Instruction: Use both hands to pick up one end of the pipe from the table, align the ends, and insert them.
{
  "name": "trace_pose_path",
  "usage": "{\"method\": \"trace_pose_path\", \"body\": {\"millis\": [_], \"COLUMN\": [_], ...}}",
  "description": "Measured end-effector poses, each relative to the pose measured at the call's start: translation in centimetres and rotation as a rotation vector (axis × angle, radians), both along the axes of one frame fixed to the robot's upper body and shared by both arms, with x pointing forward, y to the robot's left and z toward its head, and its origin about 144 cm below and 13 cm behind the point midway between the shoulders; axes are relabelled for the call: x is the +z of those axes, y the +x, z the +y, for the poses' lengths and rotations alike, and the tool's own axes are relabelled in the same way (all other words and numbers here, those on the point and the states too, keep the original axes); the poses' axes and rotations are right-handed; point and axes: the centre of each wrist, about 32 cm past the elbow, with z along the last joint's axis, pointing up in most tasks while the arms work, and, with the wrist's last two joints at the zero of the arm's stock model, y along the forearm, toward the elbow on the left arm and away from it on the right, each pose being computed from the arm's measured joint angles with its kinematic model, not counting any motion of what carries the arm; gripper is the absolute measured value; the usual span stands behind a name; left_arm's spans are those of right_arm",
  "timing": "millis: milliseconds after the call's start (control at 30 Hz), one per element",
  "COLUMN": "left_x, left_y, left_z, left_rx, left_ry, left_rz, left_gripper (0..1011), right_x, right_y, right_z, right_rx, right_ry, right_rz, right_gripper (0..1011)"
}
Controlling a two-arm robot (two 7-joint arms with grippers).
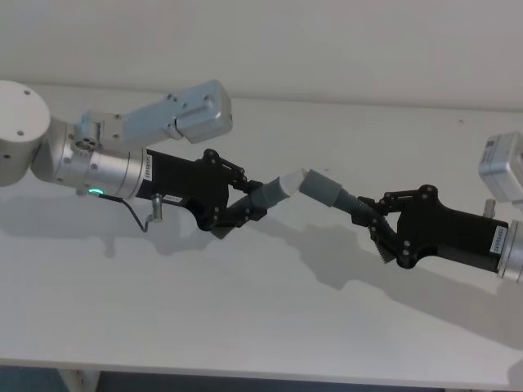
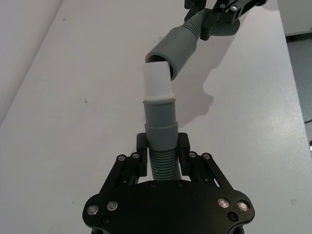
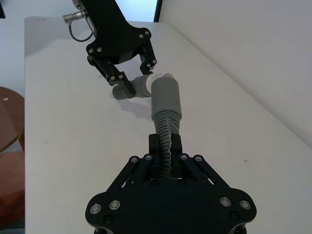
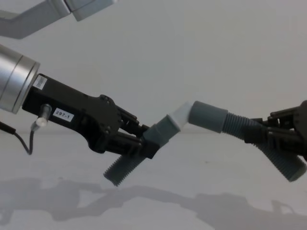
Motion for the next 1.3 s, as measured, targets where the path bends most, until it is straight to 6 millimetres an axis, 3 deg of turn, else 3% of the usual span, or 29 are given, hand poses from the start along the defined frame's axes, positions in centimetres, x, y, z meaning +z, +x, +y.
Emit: {"method": "trace_pose_path", "body": {"millis": [1300], "left_x": [1.8], "left_y": [0.0], "left_z": [-1.0], "left_rx": [-0.065], "left_ry": [0.157], "left_rz": [-0.054], "left_gripper": [354], "right_x": [0.8], "right_y": [-0.1], "right_z": [0.2], "right_rx": [0.017], "right_ry": [-0.104], "right_rz": [-0.087], "right_gripper": [133]}}
